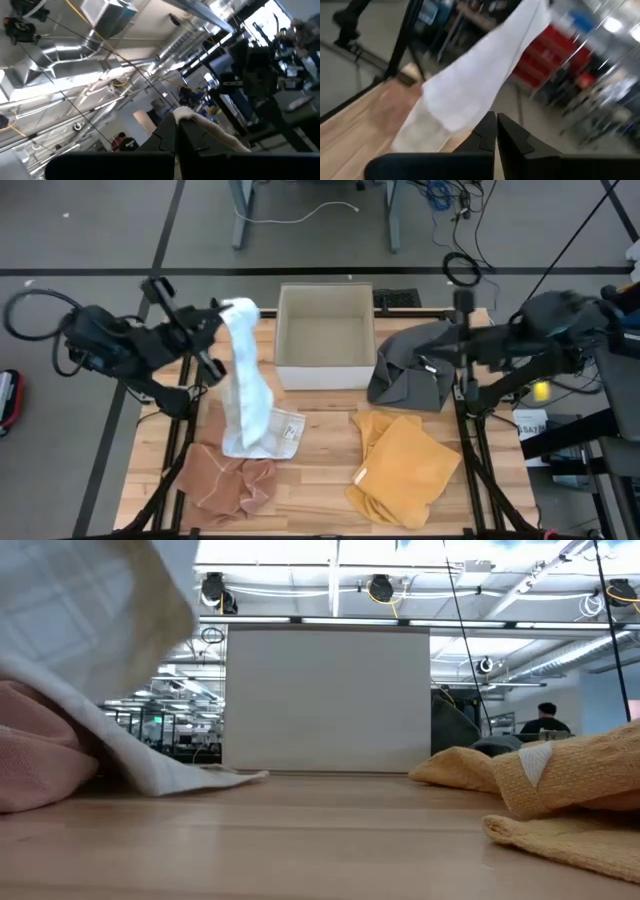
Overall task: Fold towel
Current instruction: Fold the white patterned towel
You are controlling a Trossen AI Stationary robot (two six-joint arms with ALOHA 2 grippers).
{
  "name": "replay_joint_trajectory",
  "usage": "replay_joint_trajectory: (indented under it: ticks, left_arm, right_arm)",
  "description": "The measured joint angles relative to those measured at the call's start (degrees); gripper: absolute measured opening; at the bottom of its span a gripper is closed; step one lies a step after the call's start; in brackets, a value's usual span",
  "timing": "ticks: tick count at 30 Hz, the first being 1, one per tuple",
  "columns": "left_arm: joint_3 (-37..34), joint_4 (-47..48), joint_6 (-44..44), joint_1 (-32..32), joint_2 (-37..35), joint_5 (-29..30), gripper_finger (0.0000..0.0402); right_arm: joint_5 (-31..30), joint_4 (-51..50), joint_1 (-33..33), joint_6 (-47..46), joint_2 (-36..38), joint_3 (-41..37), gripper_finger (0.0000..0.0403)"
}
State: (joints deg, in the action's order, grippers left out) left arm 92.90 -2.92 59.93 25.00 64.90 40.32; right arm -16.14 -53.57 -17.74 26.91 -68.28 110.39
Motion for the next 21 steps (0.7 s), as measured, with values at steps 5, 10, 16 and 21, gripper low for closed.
replay_joint_trajectory:
  ticks: [5,10,16,21]
  left_arm:
    - [0.0,3.7,-2.8,-2.4,2.3,1.0,0.0]
    - [0.0,5.6,-4.1,-6.3,6.8,5.5,0.0]
    - [0.0,5.4,-4.0,-12.2,11.3,8.9,0.0]
    - [0.0,5.4,-3.7,-17.0,13.7,11.1,0.0]
  right_arm:
    - [0.1,-3.3,0.0,-5.8,-4.5,-2.3,0.0051]
    - [0.0,0.0,0.0,-8.9,-9.2,-7.7,0.0108]
    - [-1.0,6.8,0.2,-13.3,-14.9,-14.5,0.0135]
    - [-9.9,7.0,0.5,-23.1,-19.2,-18.0,0.0133]
